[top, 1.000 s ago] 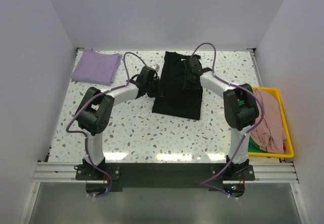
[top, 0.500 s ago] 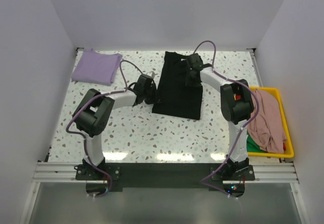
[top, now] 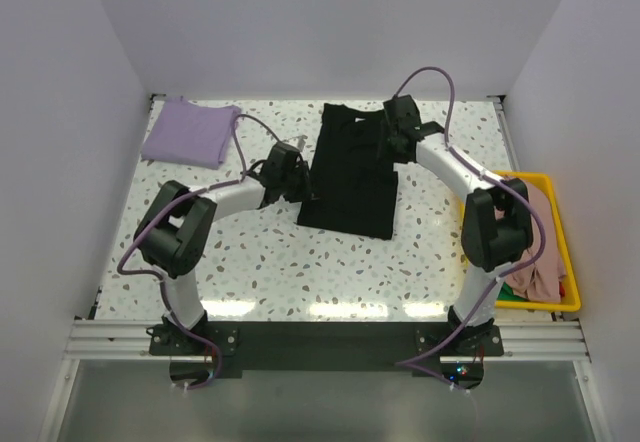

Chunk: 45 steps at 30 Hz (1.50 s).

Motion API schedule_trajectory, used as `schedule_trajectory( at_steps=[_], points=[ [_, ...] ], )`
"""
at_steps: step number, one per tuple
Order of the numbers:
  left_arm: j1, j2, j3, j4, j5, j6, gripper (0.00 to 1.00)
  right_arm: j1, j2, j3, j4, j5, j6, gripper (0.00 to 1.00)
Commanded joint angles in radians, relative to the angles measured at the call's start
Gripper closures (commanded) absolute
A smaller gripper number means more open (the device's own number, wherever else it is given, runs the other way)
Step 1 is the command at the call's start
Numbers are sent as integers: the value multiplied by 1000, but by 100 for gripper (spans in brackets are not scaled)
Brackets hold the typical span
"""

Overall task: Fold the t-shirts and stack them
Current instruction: Fold the tshirt

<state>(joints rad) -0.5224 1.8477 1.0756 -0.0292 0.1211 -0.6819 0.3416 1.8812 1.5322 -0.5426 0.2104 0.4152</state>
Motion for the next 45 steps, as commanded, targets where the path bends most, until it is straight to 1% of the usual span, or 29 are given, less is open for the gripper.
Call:
schedule_trajectory(
  at_steps=[1,3,7,9,12,13,16,17,21,26,29,30,32,36,38,40,42,45],
  points=[
    [-2,-15,105,60,23,47,72,5,-50,-93,38,-14,31,65],
    [-2,16,165,80,72,56,72,4,-12,-86,24,-19,27,65],
    [-2,129,254,156,114,53,72,5,54,-18,30,-39,17,66],
    [-4,175,317,163,124,58,72,4,82,8,27,-36,11,66],
    [1,286,409,80,80,96,73,-3,137,49,1,-19,7,66],
    [4,301,432,62,68,99,74,-9,153,46,4,-17,7,66],
    [21,337,429,31,6,85,78,-30,183,40,9,-16,7,66],
    [25,340,417,-10,-17,76,79,-33,208,39,9,-20,8,66],
    [45,338,356,-14,-83,36,80,-47,260,43,12,-46,11,66],
    [45,311,276,-12,-115,-11,82,-49,259,0,30,-77,28,66],
    [45,268,187,14,-120,-44,84,-46,236,-41,40,-88,33,66],
    [44,237,164,47,-118,-62,84,-46,230,-67,40,-89,34,66],
    [44,200,77,80,-120,-73,84,-44,196,-99,53,-101,40,66],
    [32,89,-63,138,-120,-103,84,-33,121,-220,84,-137,56,66],
    [27,50,-143,152,-142,-108,84,-7,73,-260,102,-135,60,66],
    [22,-8,-221,181,-136,-120,84,28,43,-320,113,-135,71,66],
    [15,-65,-270,196,-133,-125,85,59,-10,-389,128,-135,95,66],
    [-2,-154,-367,215,-139,-139,85,158,-73,-461,147,-103,126,66]
  ],
)
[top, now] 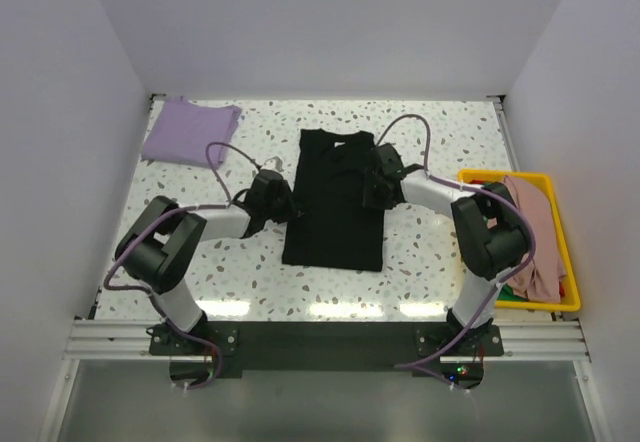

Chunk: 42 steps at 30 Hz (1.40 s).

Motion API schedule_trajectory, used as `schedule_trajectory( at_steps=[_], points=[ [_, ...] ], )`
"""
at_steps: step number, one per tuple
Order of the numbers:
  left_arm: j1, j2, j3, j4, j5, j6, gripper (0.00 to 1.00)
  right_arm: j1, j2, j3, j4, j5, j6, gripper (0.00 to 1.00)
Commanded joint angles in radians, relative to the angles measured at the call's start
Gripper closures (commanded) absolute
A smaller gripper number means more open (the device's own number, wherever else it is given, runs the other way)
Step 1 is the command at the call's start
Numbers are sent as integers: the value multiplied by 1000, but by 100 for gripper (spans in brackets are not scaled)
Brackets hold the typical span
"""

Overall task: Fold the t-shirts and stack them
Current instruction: Fold the tshirt

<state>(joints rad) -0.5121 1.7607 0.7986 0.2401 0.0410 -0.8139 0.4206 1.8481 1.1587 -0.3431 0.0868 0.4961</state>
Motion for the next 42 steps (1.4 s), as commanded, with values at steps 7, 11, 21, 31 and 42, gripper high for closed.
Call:
schedule_trajectory(
  at_steps=[7,11,21,31,42],
  points=[
    [-32,-259,-269,-58,-79,-36,84,161,-112,-139,-63,50,78,66],
    [-31,-355,-236,-161,-95,31,83,161,-157,-73,-166,103,42,66],
    [-54,-647,-336,-343,-4,68,78,323,-503,-293,-202,16,172,64],
    [-204,-753,-524,-328,28,-74,82,546,-495,-516,-126,24,386,65],
    [-252,-848,-563,-426,-32,-217,84,549,-710,-550,-290,122,455,62]
  ],
)
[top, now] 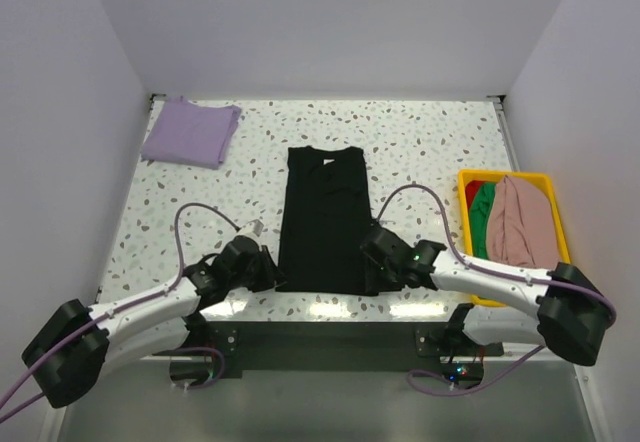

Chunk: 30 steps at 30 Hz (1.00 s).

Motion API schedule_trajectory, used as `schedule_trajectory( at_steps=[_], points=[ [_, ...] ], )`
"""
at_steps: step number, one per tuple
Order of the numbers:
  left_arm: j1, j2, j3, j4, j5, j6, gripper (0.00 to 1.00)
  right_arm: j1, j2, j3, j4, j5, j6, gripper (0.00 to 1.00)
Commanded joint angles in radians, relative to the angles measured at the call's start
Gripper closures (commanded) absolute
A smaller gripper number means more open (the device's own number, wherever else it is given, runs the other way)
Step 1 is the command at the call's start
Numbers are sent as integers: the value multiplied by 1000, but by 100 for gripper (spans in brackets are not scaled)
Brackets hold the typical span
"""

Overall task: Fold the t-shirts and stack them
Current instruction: Fold the tshirt

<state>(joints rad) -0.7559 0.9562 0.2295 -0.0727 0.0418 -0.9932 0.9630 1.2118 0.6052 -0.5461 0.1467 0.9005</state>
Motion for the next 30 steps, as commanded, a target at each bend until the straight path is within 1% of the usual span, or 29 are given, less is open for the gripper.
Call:
schedule_trajectory(
  at_steps=[1,2,3,4,6,9,15,19,23,30],
  points=[
    [-8,-78,22,-174,-39,-38,78,5,-116,4,-104,71,67,59],
    [-8,-94,51,-206,-39,-44,75,6,-144,2,-139,82,75,56],
    [-8,-112,60,-237,-69,-48,71,5,-164,-1,-152,93,81,53],
    [-7,-140,65,-278,-66,-64,66,6,-207,-10,-164,97,96,49],
    [-6,-165,59,-308,-56,-85,63,5,-239,-28,-172,91,112,46],
    [-6,-183,39,-331,-16,-111,61,3,-276,-71,-135,51,149,46],
    [-7,-140,19,-282,0,-102,58,5,-244,-146,-6,5,192,48],
    [-8,-102,8,-237,9,-90,58,3,-213,-168,44,-2,202,49],
    [-6,-83,10,-230,1,-85,58,5,-195,-177,69,1,201,49],
    [-8,-76,4,-210,-3,-67,65,3,-182,-199,95,13,207,51]
  ],
)
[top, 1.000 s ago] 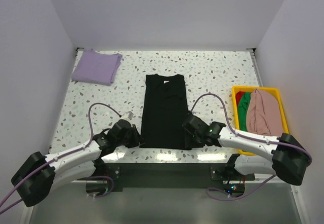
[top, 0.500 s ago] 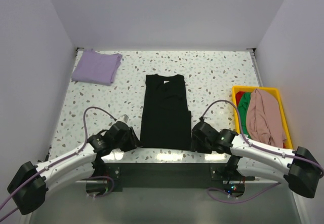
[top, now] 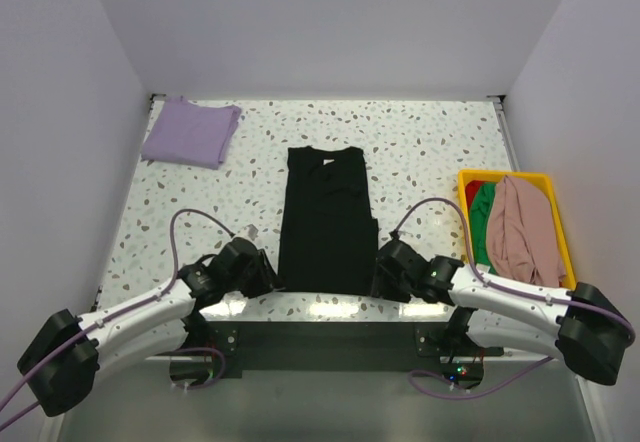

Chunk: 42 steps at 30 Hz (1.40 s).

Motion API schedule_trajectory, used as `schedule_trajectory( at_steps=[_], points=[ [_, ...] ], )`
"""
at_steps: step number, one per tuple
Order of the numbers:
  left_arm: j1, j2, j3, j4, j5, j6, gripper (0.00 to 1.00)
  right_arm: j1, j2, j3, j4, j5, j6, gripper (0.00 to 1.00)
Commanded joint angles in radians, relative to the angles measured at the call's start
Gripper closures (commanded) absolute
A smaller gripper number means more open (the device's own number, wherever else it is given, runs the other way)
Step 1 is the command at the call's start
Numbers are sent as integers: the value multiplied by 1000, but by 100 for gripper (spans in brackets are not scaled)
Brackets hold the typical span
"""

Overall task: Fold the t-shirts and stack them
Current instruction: Fold the tshirt

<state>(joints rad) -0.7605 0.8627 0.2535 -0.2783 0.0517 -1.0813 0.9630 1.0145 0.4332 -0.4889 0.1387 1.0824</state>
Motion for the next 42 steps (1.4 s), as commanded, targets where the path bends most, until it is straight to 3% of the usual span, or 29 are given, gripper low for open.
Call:
schedule_trajectory(
  at_steps=[1,11,18,21,28,42],
  points=[
    [-3,21,-22,4,-10,24,66,5,24,-28,41,21,27,52],
    [-3,70,-16,57,8,49,74,5,75,-14,46,39,4,71],
    [-3,72,33,38,14,70,99,5,16,47,-46,64,-47,90],
    [-3,59,75,-10,11,83,100,3,-10,87,-105,67,-81,100],
    [-2,21,200,-116,-18,121,100,5,-94,185,-235,85,-144,100],
    [15,160,543,-182,-102,261,100,-29,-30,481,-350,285,-280,100]
  ],
)
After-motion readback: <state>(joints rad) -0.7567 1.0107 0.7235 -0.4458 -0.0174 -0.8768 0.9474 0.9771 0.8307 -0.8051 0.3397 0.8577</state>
